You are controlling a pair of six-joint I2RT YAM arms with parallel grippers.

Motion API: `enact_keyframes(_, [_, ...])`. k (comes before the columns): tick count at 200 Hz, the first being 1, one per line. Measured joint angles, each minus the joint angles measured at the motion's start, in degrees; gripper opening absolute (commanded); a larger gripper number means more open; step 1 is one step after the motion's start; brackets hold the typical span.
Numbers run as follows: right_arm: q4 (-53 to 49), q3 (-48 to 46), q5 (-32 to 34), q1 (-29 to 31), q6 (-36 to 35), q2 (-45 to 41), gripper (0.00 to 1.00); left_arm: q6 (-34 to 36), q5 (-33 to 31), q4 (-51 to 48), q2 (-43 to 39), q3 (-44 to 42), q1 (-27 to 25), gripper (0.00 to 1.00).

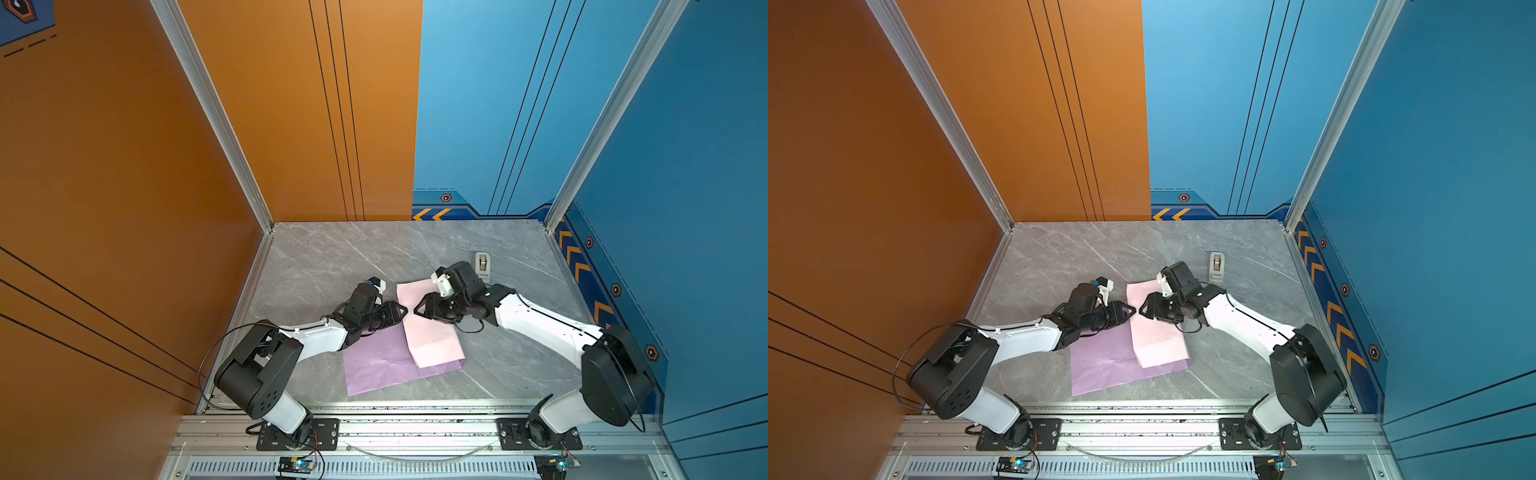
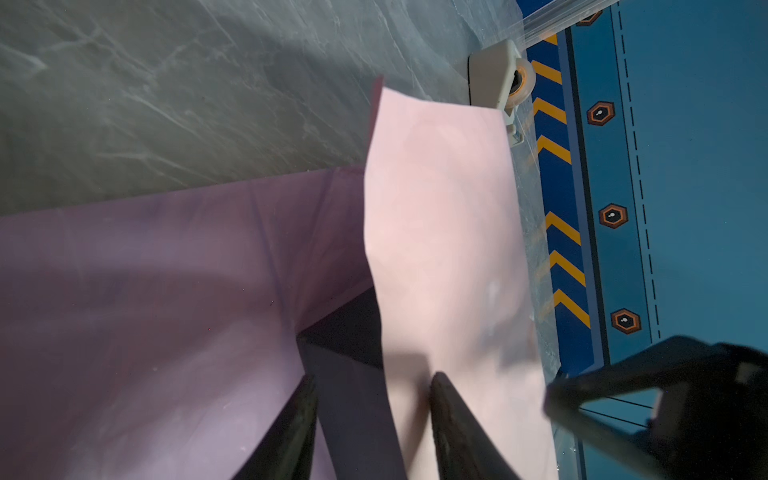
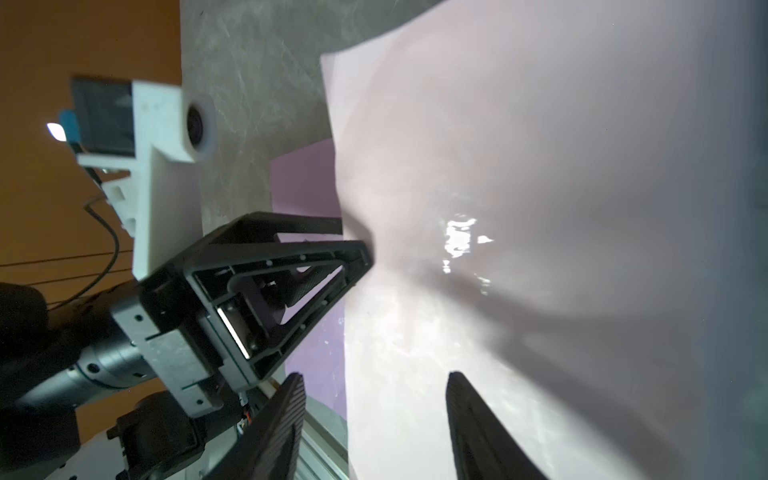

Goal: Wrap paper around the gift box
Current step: 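Press the flap onto the box with the left gripper while the right holds it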

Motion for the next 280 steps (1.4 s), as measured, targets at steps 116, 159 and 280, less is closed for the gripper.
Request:
enact_keyframes(116, [-14.7, -1.7, -0.1, -6.5, -11.8, 4.1, 0.59, 1.2, -1.1, -5.4, -2.2, 0.9, -1.1, 0.60])
enact_keyframes(159, [-14.2, -1.7, -0.3, -6.0, -11.8, 4.1, 0.60, 0.4, -1.8, -6.5, -6.8, 0.9, -3.3, 0.65])
enact_keyframes(280, [-8.8, -5.3, -0.4, -4.7, -6.0, 2.1, 0.57, -4.0, -3.8, -2.3, -1.3, -0.1, -8.5, 0.44])
